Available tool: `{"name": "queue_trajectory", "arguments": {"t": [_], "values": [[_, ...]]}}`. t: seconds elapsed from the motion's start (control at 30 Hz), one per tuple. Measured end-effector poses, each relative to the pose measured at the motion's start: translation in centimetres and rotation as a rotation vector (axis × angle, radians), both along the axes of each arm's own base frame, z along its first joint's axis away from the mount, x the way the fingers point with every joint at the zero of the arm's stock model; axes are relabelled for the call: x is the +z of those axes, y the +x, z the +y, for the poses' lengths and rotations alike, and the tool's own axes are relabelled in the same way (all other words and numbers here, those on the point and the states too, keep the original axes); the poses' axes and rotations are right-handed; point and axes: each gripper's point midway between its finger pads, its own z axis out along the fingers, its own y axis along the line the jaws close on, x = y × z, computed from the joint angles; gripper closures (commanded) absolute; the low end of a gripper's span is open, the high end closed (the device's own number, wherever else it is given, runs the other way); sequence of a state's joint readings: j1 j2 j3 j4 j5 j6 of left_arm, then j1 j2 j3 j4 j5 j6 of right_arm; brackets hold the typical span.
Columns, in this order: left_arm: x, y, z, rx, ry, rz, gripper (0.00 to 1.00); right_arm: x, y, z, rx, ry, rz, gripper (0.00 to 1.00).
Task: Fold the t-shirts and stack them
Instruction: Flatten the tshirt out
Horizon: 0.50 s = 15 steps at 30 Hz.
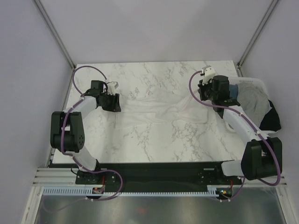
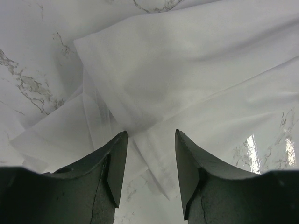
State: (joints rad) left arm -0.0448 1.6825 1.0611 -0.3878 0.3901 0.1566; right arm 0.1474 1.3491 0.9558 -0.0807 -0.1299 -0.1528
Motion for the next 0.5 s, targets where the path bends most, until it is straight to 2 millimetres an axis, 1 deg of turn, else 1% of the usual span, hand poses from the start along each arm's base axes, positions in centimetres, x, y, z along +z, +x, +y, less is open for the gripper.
{"name": "queue_trajectory", "arguments": {"t": [0.23,0.33,0.5], "values": [[-1.8,-0.2,0.5,0.015,0.020,0.046,0.48,-0.1,0.0,0.0,0.000,-0.001,-0.001,1.00],[-1.9,-0.3,0.6,0.017,0.022,0.053,0.49,-0.5,-0.2,-0.1,-0.004,-0.004,0.007,1.00],[-1.9,-0.3,0.6,0.017,0.022,0.054,0.51,-0.5,-0.1,-0.1,-0.005,-0.004,0.005,1.00]]}}
